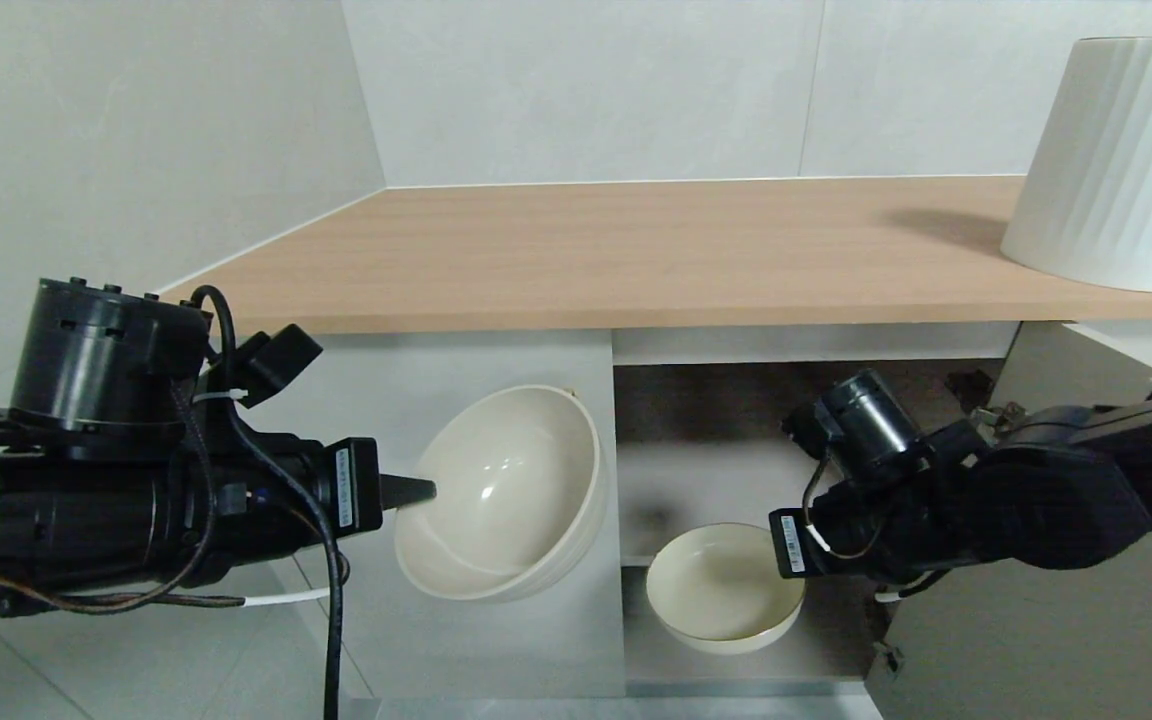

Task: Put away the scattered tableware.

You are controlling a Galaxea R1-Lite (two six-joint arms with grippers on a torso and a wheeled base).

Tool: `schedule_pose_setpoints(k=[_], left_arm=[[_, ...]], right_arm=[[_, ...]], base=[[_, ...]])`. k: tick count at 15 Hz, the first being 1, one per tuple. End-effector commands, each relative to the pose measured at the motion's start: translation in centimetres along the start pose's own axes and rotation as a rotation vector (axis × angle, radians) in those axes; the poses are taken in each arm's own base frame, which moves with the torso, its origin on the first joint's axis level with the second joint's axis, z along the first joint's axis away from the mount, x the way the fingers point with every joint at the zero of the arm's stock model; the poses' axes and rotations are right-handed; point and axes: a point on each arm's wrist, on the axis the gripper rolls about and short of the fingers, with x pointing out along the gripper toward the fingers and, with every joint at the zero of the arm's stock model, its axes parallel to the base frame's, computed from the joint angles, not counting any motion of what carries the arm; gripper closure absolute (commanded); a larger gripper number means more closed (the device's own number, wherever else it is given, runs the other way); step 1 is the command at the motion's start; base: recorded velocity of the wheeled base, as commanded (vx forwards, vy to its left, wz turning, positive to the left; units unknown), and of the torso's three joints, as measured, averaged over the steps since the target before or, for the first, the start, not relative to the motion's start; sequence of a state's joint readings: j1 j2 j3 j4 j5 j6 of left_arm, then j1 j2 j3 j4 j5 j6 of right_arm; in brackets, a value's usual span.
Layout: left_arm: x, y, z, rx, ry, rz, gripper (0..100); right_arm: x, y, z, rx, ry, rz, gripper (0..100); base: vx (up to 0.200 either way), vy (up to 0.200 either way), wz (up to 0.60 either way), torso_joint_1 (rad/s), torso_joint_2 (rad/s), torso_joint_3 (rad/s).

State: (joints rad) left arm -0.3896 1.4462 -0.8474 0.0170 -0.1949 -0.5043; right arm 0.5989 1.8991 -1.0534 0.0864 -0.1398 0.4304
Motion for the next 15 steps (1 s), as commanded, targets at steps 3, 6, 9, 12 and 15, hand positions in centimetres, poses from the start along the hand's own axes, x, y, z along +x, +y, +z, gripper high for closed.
schedule_pose_setpoints(k=[3, 6, 9, 12, 15], left_arm=[[0.1, 0.0, 0.0, -0.001, 0.002, 0.001, 100], [0.1, 0.0, 0.0, -0.001, 0.003, 0.0, 100], [0.1, 0.0, -0.1, 0.001, 0.006, -0.002, 100], [0.1, -0.1, -0.2, 0.003, 0.009, -0.004, 100], [0.1, -0.1, -0.2, 0.004, 0.01, -0.005, 100]], right_arm=[[8.0, -2.5, -0.1, 0.072, -0.014, -0.084, 100], [12.3, -4.4, 0.0, 0.121, -0.099, -0.143, 100], [15.4, -6.3, 0.4, 0.171, -0.22, -0.169, 100], [16.9, -7.7, 0.9, 0.201, -0.244, -0.228, 100], [17.7, -8.2, 1.0, 0.217, -0.25, -0.242, 100]], base=[[0.0, 0.0, 0.0, 0.0, 0.0, 0.0], [0.0, 0.0, 0.0, 0.0, 0.0, 0.0], [0.0, 0.0, 0.0, 0.0, 0.0, 0.0], [0.0, 0.0, 0.0, 0.0, 0.0, 0.0], [0.0, 0.0, 0.0, 0.0, 0.0, 0.0]])
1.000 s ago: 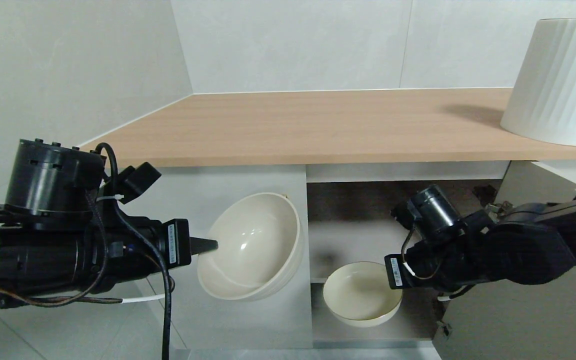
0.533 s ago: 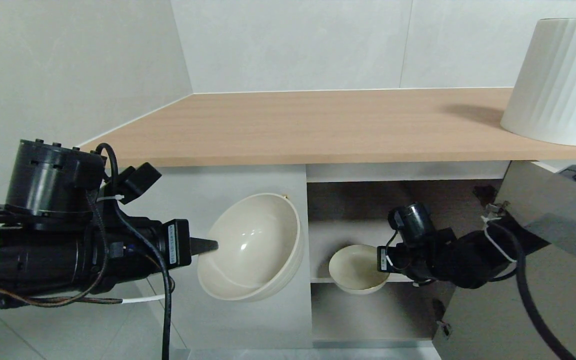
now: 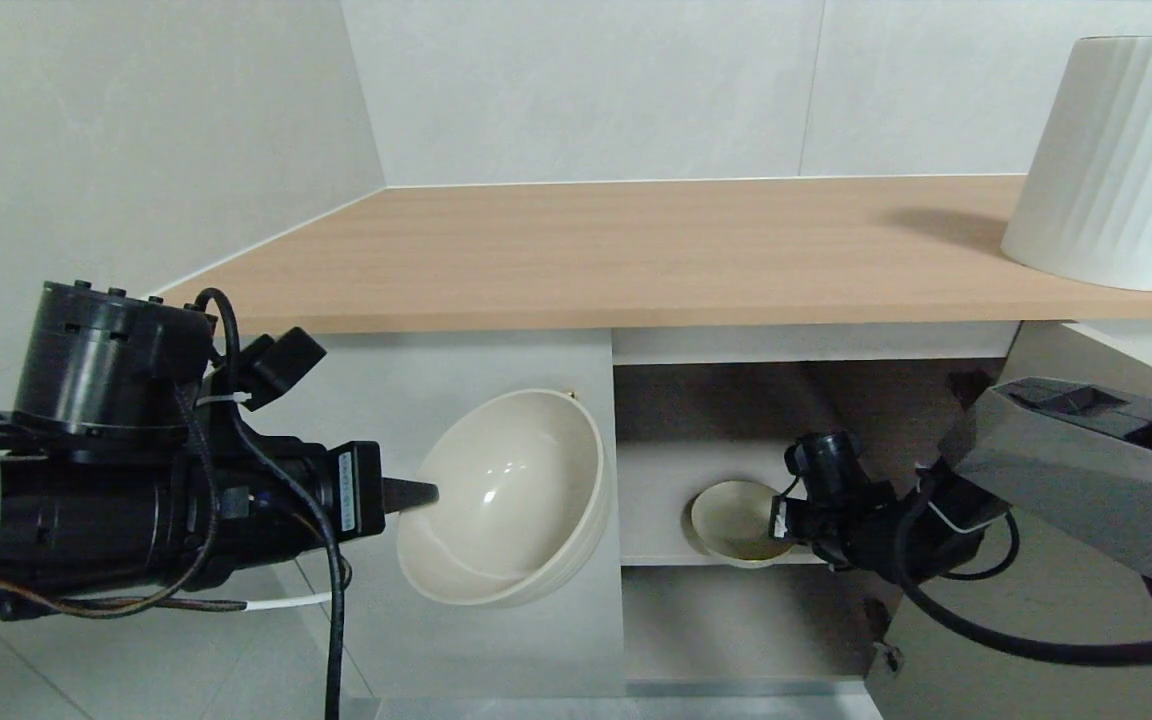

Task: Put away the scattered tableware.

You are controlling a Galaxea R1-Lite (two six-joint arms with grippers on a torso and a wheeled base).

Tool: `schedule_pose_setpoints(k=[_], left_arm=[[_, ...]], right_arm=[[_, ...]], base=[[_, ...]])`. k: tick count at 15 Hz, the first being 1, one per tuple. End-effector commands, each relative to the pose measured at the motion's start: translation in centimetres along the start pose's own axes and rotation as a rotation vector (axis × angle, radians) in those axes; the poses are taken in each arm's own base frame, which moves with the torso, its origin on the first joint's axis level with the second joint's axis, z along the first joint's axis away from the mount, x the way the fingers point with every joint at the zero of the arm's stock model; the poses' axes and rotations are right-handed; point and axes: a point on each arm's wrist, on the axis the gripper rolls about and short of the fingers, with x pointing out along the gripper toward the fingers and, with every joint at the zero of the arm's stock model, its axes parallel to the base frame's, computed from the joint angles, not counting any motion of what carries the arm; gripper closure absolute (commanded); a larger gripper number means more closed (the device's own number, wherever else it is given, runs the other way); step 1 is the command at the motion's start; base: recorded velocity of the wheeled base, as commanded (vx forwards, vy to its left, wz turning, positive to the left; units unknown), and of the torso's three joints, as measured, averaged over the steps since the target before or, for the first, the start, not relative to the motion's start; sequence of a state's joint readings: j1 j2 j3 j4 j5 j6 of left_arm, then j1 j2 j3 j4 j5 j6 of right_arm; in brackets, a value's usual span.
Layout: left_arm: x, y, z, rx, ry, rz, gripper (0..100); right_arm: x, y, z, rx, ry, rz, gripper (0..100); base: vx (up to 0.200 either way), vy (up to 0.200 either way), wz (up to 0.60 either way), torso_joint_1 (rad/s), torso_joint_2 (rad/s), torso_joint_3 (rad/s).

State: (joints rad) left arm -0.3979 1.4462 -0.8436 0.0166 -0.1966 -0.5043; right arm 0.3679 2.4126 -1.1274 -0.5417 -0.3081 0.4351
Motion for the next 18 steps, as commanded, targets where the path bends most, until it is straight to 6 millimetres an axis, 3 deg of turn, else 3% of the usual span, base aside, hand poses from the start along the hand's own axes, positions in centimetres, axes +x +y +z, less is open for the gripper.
schedule_pose_setpoints(k=[1, 11, 17, 18], left_arm=[[0.1, 0.0, 0.0, 0.0, 0.004, 0.0, 100], [0.3, 0.0, -0.1, 0.0, 0.011, 0.004, 100], [0.7, 0.1, -0.2, -0.003, 0.023, 0.011, 100], [0.7, 0.1, -0.2, -0.003, 0.023, 0.011, 100]], right_arm=[[1.1, -0.4, -0.5, 0.002, 0.011, -0.017, 100], [2.4, -0.9, 1.3, 0.047, -0.055, -0.052, 100], [2.8, -0.9, 1.4, 0.047, -0.06, -0.057, 100], [2.8, -0.9, 1.4, 0.047, -0.061, -0.06, 0]], base=[[0.0, 0.0, 0.0, 0.0, 0.0, 0.0], [0.0, 0.0, 0.0, 0.0, 0.0, 0.0], [0.0, 0.0, 0.0, 0.0, 0.0, 0.0], [0.0, 0.0, 0.0, 0.0, 0.0, 0.0]])
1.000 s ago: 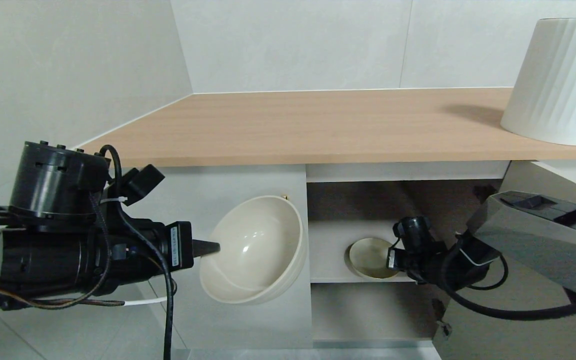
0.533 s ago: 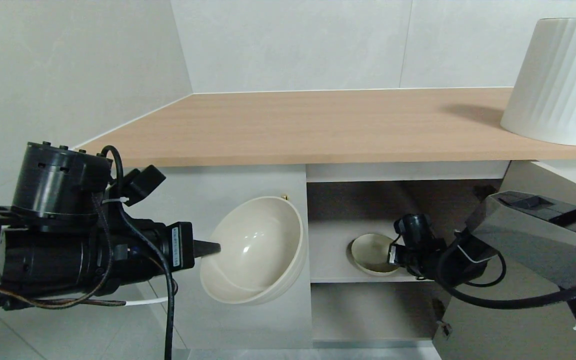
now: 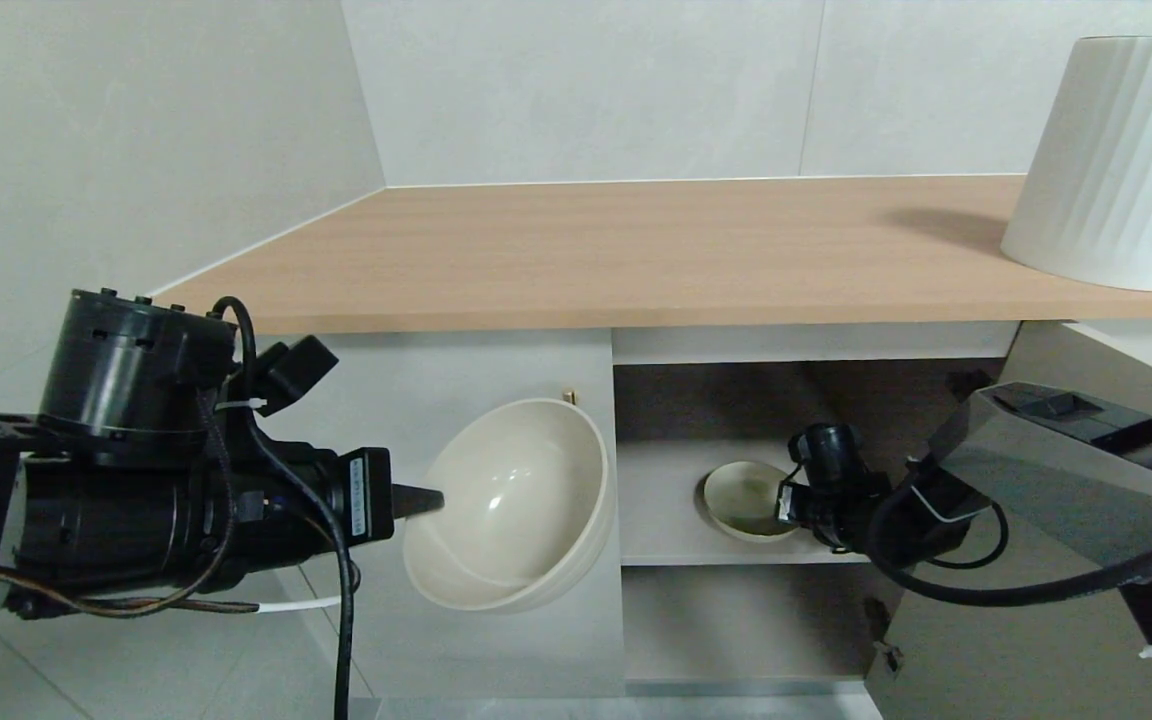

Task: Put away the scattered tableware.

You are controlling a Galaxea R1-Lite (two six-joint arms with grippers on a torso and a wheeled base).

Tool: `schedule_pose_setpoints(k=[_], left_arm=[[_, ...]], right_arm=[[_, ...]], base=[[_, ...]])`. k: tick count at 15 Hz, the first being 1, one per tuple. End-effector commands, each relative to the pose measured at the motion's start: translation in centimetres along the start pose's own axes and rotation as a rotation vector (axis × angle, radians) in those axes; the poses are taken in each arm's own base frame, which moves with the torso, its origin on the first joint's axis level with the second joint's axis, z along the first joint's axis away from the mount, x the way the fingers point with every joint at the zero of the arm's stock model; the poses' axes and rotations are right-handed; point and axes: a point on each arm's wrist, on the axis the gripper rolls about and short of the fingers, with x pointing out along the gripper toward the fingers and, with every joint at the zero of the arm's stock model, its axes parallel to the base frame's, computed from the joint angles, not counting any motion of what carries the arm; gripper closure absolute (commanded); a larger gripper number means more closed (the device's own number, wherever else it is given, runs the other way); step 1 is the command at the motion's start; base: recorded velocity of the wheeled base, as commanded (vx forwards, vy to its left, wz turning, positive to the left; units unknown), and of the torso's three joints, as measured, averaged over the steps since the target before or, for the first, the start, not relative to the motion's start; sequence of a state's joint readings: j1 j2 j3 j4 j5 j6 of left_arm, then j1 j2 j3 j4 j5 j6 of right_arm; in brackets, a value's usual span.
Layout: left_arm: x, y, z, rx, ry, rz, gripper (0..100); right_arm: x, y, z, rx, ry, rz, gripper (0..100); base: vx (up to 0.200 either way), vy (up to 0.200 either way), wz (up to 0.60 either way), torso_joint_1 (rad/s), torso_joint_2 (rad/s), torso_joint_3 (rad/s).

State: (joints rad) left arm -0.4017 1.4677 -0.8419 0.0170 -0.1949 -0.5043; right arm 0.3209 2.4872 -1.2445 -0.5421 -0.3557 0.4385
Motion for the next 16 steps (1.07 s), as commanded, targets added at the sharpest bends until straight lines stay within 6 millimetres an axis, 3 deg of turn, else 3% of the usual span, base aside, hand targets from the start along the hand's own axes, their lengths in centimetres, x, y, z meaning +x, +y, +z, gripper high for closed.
schedule_pose_setpoints(k=[1, 4, 6, 9, 10, 11, 12, 13, 16], left_arm=[[0.2, 0.0, 0.0, -0.001, 0.005, 0.003, 100], [1.8, 0.6, -0.4, -0.011, 0.055, 0.028, 100], [3.2, 1.1, -0.8, -0.021, 0.1, 0.052, 100], [6.6, 1.9, -2.3, -0.028, 0.22, 0.101, 100], [7.3, 1.7, -2.8, -0.019, 0.252, 0.098, 100], [7.5, 1.6, -3.1, -0.014, 0.263, 0.099, 100], [8.4, 1.3, -4.1, 0.001, 0.307, 0.102, 100], [8.9, 1.2, -4.6, 0.008, 0.327, 0.101, 100], [11.3, 1.6, -6.4, 0.02, 0.419, 0.134, 100]], right_arm=[[0.0, 0.1, 0.1, 0.001, -0.005, 0.0, 0], [-0.5, 0.0, 0.4, 0.008, -0.01, 0.002, 0], [-2.4, -0.2, 1.4, 0.017, -0.019, 0.018, 0], [-10.1, 0.2, 3.4, -0.04, -0.022, 0.178, 0], [-13.2, 0.5, 3.4, -0.097, -0.004, 0.28, 0], [-14.2, 0.7, 3.3, -0.116, 0.006, 0.312, 0], [-18.1, 1.7, 2.5, -0.186, 0.05, 0.413, 0], [-19.9, 2.4, 2.1, -0.216, 0.069, 0.448, 0], [-22.6, 3.3, 0.8, -0.269, 0.129, 0.549, 0]], base=[[0.0, 0.0, 0.0, 0.0, 0.0, 0.0], [0.0, 0.0, 0.0, 0.0, 0.0, 0.0], [0.0, 0.0, 0.0, 0.0, 0.0, 0.0], [0.0, 0.0, 0.0, 0.0, 0.0, 0.0], [0.0, 0.0, 0.0, 0.0, 0.0, 0.0], [0.0, 0.0, 0.0, 0.0, 0.0, 0.0], [0.0, 0.0, 0.0, 0.0, 0.0, 0.0], [0.0, 0.0, 0.0, 0.0, 0.0, 0.0], [0.0, 0.0, 0.0, 0.0, 0.0, 0.0]])
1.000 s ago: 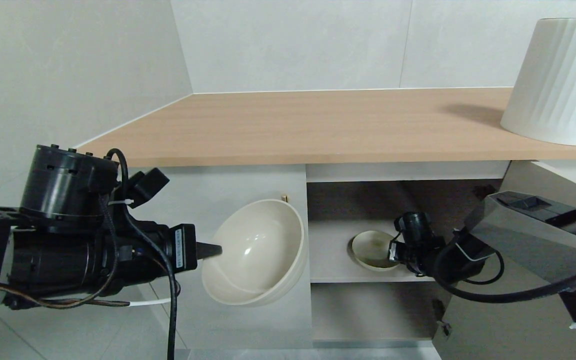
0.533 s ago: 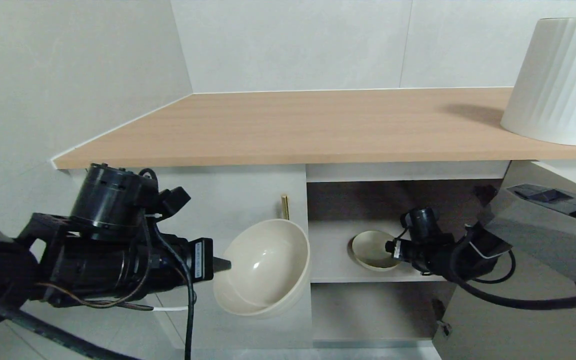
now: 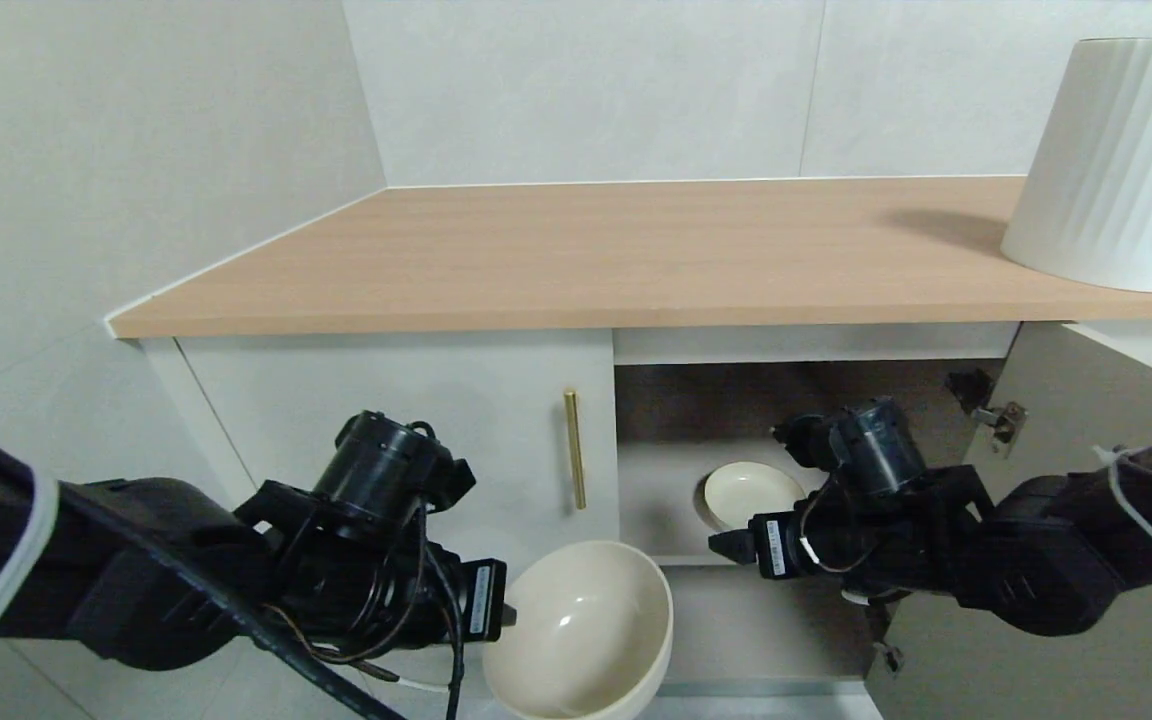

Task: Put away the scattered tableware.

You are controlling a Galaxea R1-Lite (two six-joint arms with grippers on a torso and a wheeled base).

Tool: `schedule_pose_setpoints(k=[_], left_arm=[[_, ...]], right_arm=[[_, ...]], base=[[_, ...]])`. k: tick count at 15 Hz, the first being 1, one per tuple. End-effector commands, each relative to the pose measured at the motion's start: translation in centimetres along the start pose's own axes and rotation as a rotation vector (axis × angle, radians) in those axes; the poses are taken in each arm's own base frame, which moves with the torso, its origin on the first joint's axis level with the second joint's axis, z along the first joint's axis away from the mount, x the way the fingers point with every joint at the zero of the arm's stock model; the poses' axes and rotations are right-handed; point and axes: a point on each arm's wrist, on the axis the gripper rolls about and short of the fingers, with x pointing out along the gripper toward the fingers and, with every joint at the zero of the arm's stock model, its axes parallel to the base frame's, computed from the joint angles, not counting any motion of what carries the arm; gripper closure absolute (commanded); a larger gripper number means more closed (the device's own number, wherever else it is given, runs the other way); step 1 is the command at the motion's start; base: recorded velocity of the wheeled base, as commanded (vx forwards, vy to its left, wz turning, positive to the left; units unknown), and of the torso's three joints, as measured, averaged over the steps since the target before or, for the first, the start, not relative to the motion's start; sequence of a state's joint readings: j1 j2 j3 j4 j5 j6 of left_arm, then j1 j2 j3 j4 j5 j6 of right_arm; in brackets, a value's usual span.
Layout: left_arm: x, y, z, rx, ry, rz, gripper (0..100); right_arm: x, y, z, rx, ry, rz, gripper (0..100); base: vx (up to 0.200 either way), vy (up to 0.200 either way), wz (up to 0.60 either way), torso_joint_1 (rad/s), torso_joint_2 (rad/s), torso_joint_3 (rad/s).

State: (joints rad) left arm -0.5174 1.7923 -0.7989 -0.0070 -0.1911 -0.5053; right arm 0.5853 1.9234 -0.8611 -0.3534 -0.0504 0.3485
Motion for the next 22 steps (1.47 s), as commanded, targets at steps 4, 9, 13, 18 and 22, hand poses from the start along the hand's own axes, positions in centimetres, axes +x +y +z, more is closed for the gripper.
schedule_pose_setpoints(k=[4, 9, 13, 18, 22], left_arm=[[3.6, -0.7, -1.0, 0.034, 0.088, 0.058, 100], [3.9, -1.2, -1.3, 0.061, 0.067, 0.107, 100], [3.8, -1.6, -1.2, 0.076, 0.023, 0.138, 100], [3.9, -2.3, -1.6, 0.099, 0.018, 0.129, 100], [3.8, -2.7, -1.8, 0.113, 0.019, 0.123, 100]], right_arm=[[-3.3, 2.8, -1.7, -0.074, 0.024, 0.135, 0], [-3.1, 4.2, -3.6, -0.131, 0.099, 0.175, 0], [-0.9, 4.3, -5.4, -0.176, 0.185, 0.137, 0], [-0.1, 4.4, -5.7, -0.176, 0.196, 0.13, 0], [0.5, 4.5, -5.2, -0.165, 0.174, 0.098, 0]], base=[[0.0, 0.0, 0.0, 0.0, 0.0, 0.0], [0.0, 0.0, 0.0, 0.0, 0.0, 0.0], [0.0, 0.0, 0.0, 0.0, 0.0, 0.0], [0.0, 0.0, 0.0, 0.0, 0.0, 0.0], [0.0, 0.0, 0.0, 0.0, 0.0, 0.0]])
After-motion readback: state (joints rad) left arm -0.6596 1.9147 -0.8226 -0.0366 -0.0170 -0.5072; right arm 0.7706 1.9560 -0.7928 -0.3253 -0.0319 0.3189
